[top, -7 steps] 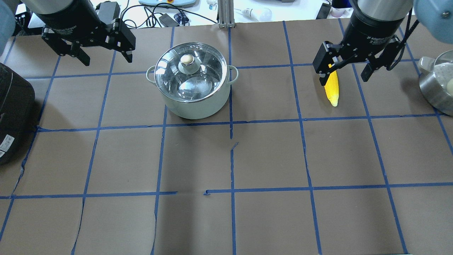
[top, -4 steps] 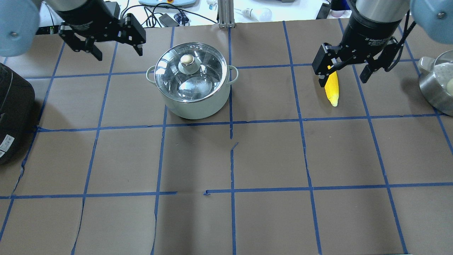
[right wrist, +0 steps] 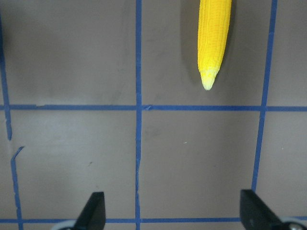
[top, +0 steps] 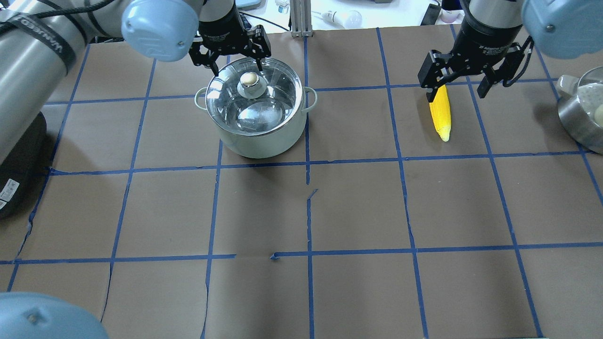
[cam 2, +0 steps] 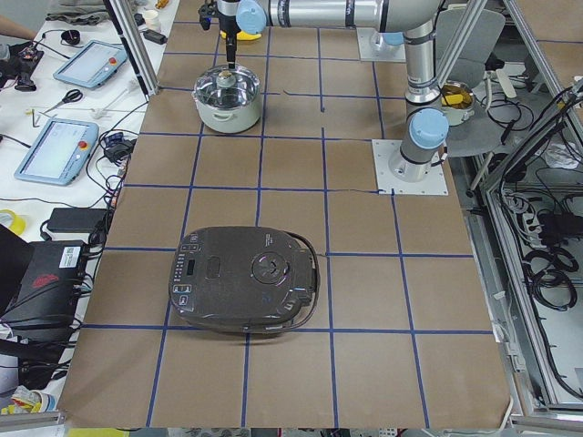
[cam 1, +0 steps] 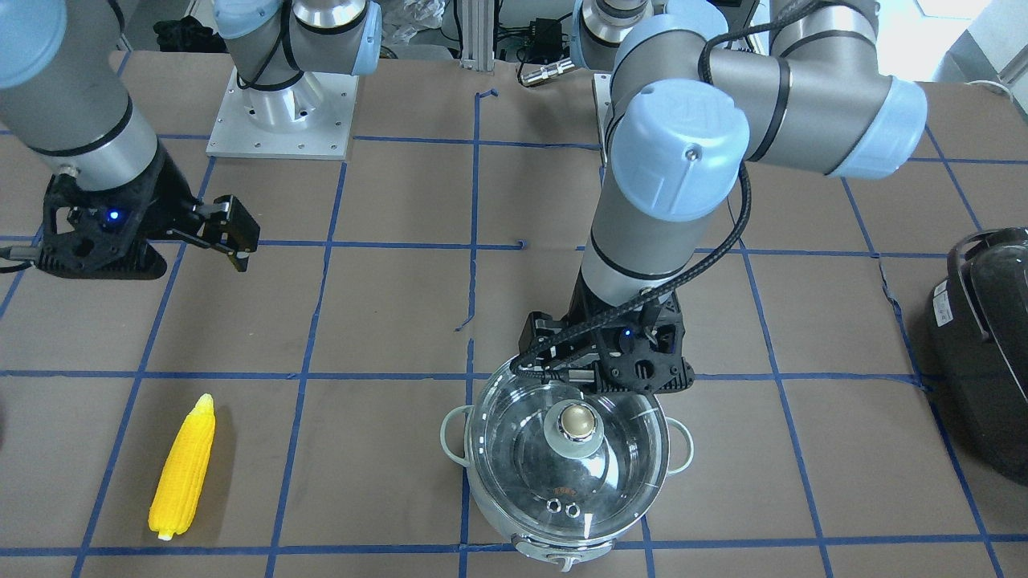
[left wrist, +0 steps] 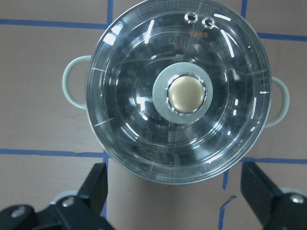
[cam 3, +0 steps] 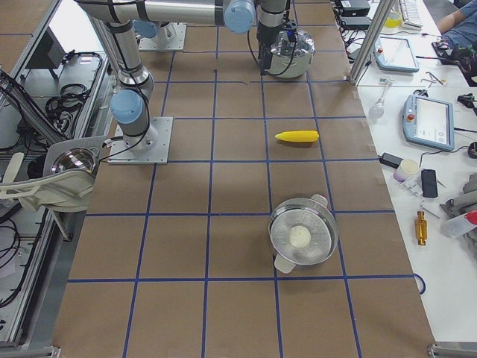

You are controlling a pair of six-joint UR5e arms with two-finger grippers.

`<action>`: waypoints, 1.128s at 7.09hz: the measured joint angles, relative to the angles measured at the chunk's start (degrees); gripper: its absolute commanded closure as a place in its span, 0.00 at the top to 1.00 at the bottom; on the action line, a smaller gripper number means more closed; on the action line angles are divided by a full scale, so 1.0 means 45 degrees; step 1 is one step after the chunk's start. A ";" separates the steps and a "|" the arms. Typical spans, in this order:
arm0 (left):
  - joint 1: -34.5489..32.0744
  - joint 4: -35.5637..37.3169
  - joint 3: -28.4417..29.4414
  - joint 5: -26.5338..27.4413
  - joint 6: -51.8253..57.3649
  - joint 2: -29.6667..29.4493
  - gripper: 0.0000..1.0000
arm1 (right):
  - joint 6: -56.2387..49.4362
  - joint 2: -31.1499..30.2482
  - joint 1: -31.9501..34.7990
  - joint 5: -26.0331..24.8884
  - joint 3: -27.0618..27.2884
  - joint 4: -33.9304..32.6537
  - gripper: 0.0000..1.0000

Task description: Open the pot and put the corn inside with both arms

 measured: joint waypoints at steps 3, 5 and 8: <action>-0.0104 0.0784 0.0183 0.0090 -0.0057 -0.0943 1.00 | -0.0003 0.1647 -0.0877 -0.0119 0.0700 -0.3696 1.00; -0.0108 0.0866 0.0184 0.0107 -0.0136 -0.1245 0.86 | -0.0080 0.2888 -0.1203 -0.0060 0.1129 -0.5681 1.00; -0.0093 0.0868 0.0121 0.0210 -0.0053 -0.1264 0.51 | -0.0122 0.4720 -0.1261 -0.0009 0.1040 -0.7315 1.00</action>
